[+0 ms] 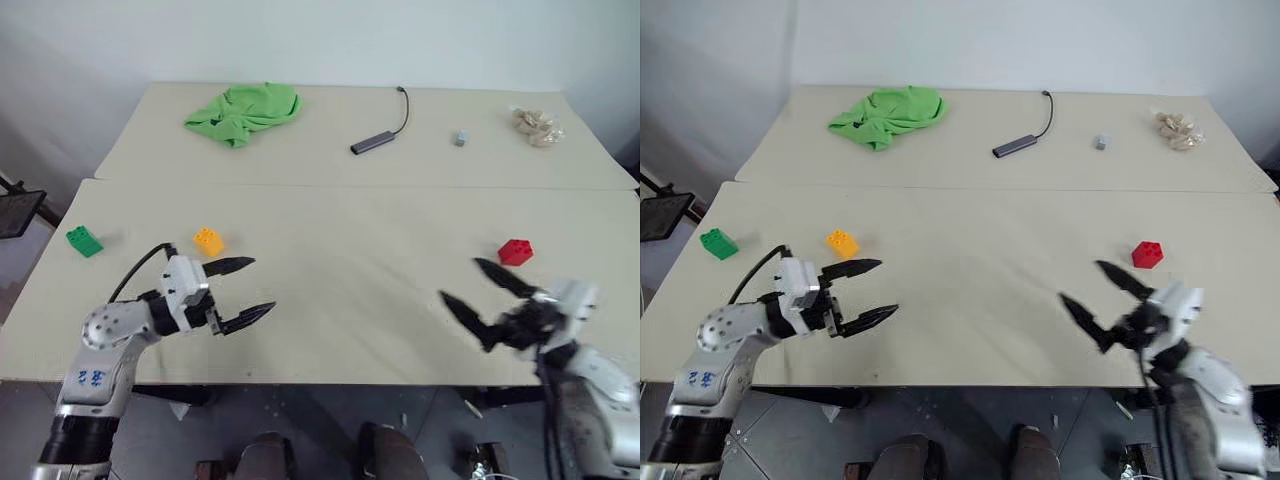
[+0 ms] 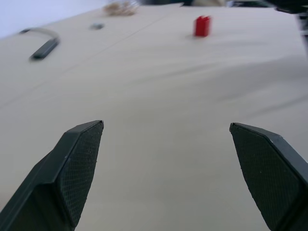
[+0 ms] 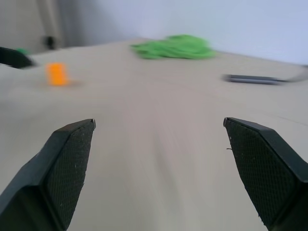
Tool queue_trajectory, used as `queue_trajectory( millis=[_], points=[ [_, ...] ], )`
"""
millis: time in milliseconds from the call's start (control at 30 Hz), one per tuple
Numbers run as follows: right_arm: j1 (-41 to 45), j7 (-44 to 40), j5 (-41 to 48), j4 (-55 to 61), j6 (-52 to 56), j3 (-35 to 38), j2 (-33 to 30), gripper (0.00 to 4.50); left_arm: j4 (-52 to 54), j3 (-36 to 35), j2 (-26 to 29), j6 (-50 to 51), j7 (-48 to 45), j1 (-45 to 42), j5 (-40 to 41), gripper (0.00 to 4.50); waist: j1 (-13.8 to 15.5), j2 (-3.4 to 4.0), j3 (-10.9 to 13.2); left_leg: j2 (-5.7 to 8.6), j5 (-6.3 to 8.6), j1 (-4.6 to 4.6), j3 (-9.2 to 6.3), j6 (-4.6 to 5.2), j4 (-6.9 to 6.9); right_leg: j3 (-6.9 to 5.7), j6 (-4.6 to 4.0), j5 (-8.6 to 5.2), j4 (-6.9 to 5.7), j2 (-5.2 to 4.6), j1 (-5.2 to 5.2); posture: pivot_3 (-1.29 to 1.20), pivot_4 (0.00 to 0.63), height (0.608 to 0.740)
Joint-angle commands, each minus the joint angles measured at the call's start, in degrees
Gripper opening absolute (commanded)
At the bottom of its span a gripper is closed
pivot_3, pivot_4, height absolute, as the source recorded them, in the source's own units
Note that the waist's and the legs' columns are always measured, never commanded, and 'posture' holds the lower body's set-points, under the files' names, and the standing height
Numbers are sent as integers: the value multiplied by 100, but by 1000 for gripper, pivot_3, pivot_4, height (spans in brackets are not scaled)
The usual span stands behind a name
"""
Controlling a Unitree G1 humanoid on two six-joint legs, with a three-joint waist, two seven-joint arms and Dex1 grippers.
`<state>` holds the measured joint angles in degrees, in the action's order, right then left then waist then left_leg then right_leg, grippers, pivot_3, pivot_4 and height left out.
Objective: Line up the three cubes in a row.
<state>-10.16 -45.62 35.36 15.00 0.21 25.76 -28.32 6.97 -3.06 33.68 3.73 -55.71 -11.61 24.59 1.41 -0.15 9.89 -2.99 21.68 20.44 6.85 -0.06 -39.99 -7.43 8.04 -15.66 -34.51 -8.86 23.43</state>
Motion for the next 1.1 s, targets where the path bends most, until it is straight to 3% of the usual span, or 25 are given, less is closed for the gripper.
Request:
queue_trajectory(
  millis=[33, 167, 300, 600, 733, 1033, 1100],
  points=[
    [-317, 417, 111, -147, -247, 787, 178, 4500, -248, 394, -211, -27, -201, -279, -123, 4480, -25, 3, -2, -1, 0, -2, 2, -1, 3, 2, 0, 0, 0, 3, 1, 0, 150, 740],
    [-454, 624, -252, -708, -242, 931, 114, 4500, -510, 623, -500, 5, -267, -627, -125, 4480, -92, 3, -2, -7, 0, -8, 12, -3, 5, 15, -1, 0, 2, 14, 1, 0, 150, 740],
    [-26, 958, -302, -608, 193, 700, -72, 4500, -520, 660, -557, 95, -348, -674, -94, 4480, -193, 8, -2, -7, 0, -14, 27, -1, 2, 37, -1, -1, 2, 14, 1, 0, 150, 740],
    [2209, 2295, -891, -1106, 2053, -327, -510, 4500, -333, 703, -577, 161, -261, -469, -221, 4480, -164, 14, -3, -13, -1, -13, 22, -2, -4, 42, -4, -1, -19, 16, 12, 0, 150, 740],
    [2945, 2601, -1516, -2007, 1931, -574, -655, 4500, -79, 627, -484, 272, -184, -266, -197, 4480, -133, 15, -3, -8, 1, 1, 24, 2, -5, 44, -2, 0, -5, 15, 17, 0, 150, 740],
    [3089, 2803, -1642, -2239, 2314, -549, -529, 4500, 183, 553, -412, 538, -32, -80, -127, 4480, -161, 17, -3, -10, 1, 6, 24, 1, -3, 42, 0, 1, -1, 18, 20, 0, 150, 740],
    [3037, 2703, -1541, -2195, 2418, -535, -486, 4115, 182, 565, -438, 552, -53, -128, -84, 4500, -161, 17, -3, -10, 1, 6, 24, 1, -3, 42, 0, 1, -2, 18, 20, 0, 150, 740]
  ],
)
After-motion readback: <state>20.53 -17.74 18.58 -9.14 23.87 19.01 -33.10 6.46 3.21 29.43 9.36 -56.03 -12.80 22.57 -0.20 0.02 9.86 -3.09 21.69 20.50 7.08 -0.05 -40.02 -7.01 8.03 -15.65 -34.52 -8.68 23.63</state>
